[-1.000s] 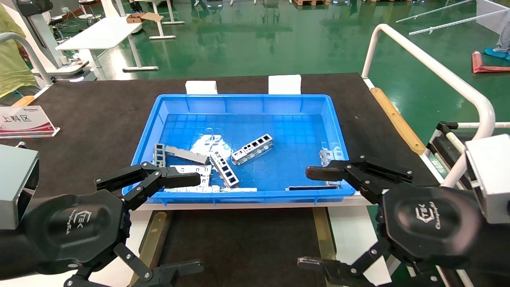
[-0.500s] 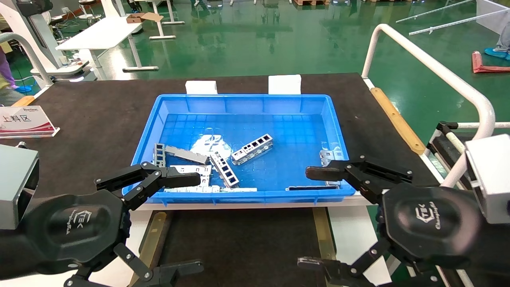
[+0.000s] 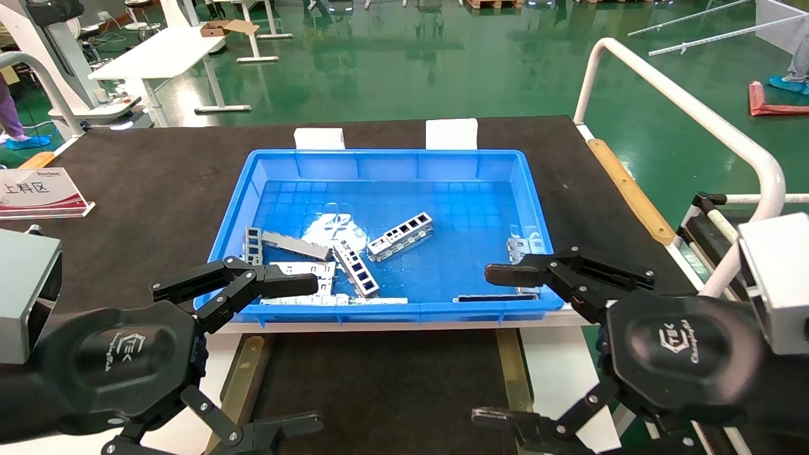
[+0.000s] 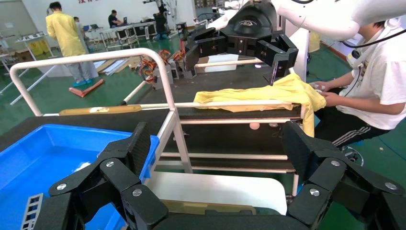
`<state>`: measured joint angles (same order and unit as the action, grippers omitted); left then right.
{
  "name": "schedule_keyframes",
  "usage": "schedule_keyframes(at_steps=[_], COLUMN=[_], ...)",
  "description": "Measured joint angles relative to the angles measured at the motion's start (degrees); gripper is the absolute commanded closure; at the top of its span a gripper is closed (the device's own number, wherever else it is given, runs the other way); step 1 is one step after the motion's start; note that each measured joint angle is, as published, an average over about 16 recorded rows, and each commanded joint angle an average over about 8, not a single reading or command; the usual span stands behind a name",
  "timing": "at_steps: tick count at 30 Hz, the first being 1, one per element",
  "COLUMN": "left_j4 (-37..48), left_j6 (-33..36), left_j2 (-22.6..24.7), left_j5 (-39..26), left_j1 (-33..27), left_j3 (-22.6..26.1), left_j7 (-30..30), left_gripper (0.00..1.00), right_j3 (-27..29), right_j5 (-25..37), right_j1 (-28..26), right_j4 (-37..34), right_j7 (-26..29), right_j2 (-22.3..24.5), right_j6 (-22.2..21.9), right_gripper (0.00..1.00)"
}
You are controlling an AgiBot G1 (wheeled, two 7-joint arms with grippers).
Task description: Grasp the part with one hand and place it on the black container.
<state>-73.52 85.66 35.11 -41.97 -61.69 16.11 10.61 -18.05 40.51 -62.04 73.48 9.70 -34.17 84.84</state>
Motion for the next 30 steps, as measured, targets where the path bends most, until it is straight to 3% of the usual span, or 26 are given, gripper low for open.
schedule_keyframes(at_steps=[15, 30], left_j4=[1.3, 6.3], left_j6=[-2.5, -9.6], left_j2=[1.9, 8.3], left_j5=[-3.8, -13.6], left_j1=[-1.6, -6.8], left_j3=[0.9, 4.6], left_j7=[-2.0, -3.3], left_gripper=[0.0, 0.0], right_j3=[0.0, -0.1], right_j5=[0.0, 0.0], right_j1=[0.0, 0.0], right_j4=[0.0, 0.0], right_j7=[0.0, 0.0], right_j2=[0.0, 0.0], right_j6=[0.0, 0.0], right_gripper=[0.0, 0.0])
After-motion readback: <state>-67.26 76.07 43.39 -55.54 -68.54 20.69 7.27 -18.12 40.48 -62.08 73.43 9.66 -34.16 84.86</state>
